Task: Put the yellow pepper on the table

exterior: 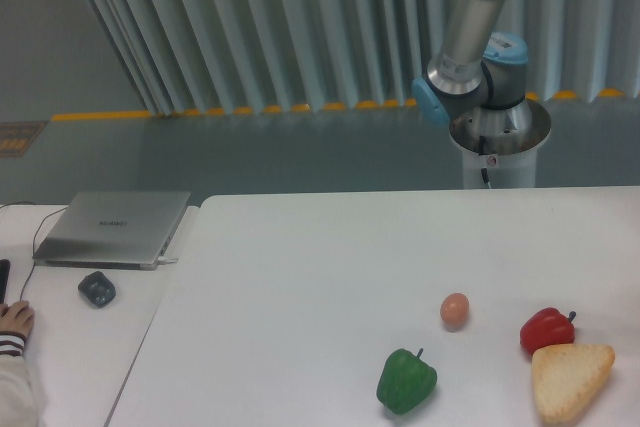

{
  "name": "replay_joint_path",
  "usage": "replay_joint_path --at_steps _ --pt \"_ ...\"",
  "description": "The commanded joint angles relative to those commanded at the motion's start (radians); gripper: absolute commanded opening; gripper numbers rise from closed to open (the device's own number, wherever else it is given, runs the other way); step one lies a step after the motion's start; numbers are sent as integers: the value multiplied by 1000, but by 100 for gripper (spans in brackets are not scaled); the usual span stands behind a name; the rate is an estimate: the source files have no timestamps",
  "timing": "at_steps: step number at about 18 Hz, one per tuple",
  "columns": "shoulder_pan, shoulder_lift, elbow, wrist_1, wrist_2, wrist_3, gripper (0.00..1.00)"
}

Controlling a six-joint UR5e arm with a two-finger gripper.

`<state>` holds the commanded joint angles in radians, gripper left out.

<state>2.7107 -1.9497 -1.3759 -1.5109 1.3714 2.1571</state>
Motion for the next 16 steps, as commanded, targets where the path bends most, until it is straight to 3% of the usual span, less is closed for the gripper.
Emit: replay_joint_path --at_steps 3,7,16 --pt "-32 20 -26 -22 2 -36 36" --pt "-98 40 -97 6 46 -170 37" --pt "-138 34 -201 256 213 -286 37"
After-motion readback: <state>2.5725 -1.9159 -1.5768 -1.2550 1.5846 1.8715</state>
